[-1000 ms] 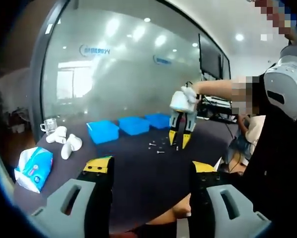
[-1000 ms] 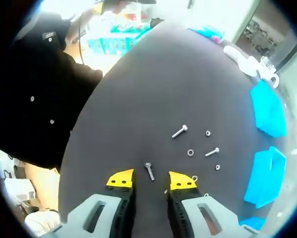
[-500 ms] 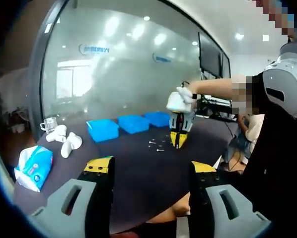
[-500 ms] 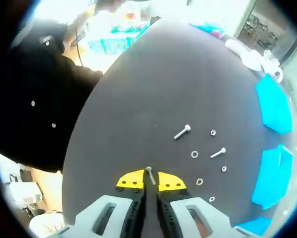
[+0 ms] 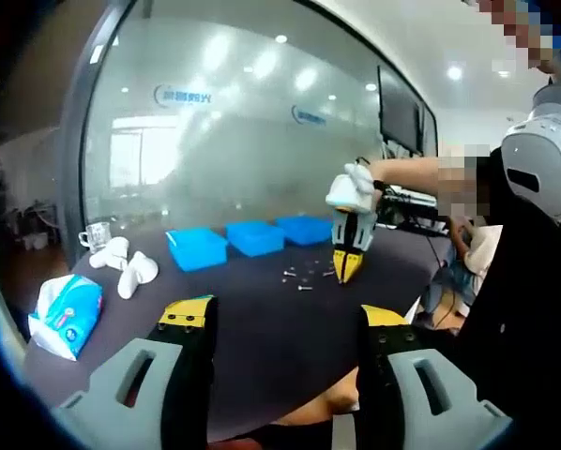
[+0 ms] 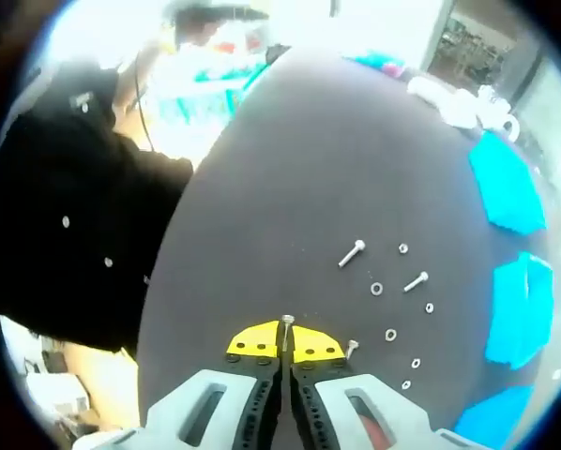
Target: Sort the screws, nuts, and washers into the corresponding bins
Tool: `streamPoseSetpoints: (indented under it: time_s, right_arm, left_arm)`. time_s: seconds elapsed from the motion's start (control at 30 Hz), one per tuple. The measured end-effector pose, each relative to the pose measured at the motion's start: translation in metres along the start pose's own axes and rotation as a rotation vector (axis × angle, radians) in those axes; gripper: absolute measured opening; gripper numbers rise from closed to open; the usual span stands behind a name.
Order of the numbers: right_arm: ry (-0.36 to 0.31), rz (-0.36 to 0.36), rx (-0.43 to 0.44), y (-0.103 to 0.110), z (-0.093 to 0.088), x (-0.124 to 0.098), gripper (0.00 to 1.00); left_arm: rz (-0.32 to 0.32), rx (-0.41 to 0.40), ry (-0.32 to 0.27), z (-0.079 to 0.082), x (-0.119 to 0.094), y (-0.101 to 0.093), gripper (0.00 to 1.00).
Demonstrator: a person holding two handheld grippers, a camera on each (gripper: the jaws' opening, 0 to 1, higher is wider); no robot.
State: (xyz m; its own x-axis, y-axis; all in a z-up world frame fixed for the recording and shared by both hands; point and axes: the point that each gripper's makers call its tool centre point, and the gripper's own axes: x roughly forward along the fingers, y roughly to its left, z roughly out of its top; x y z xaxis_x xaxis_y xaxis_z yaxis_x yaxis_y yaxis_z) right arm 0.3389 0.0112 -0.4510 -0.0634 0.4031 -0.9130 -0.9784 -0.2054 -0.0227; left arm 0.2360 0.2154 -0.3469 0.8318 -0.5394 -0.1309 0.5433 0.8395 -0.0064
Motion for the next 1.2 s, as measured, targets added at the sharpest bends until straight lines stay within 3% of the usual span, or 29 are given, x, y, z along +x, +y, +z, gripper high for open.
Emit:
streamPoseSetpoints:
  time_s: [0.3,0.43,0.57,0.63,0.7,1.0,1.1,1.2]
  right_arm:
    - [-0.311,-0.175,0.202,-0.002,0.011,-0.045,0.0]
    - [-0.455,-0.341,0.311,-0.016,-0.001,-0.076,0.0]
    - [-0.542,-0.481,0.373,-0.017,-0.017,-0.096,0.0]
    - [-0.614,-0.546,0.392,-0.013,-0.02,-0.106,0.0]
    - [-0.696,-0.622,0.466,-0.008,-0.027,-0.117,0.0]
    - [-0.919,-1.015,0.684,0.0,-0.066,-0.17,0.0]
    - [-0.907,-1.16,0.695,0.009,-0.082,-0.185,0.0]
    - [-0.926,-1.225,0.719,0.017,-0.088,-0.193,0.0]
  left_arm:
    - [0.013,-0.018,-0.04,0.008,0.003,0.006,0.55]
    - [0.019,-0.025,-0.059,0.014,0.006,0.009,0.55]
    - [0.031,-0.032,-0.079,0.02,0.008,0.013,0.55]
    - [0.044,-0.041,-0.093,0.023,0.01,0.016,0.55]
    - [0.057,-0.049,-0.103,0.026,0.01,0.02,0.55]
    - [0.108,-0.046,-0.124,0.031,0.014,0.028,0.55]
    - [0.117,-0.04,-0.127,0.032,0.014,0.028,0.55]
    - [0.122,-0.036,-0.13,0.034,0.015,0.029,0.55]
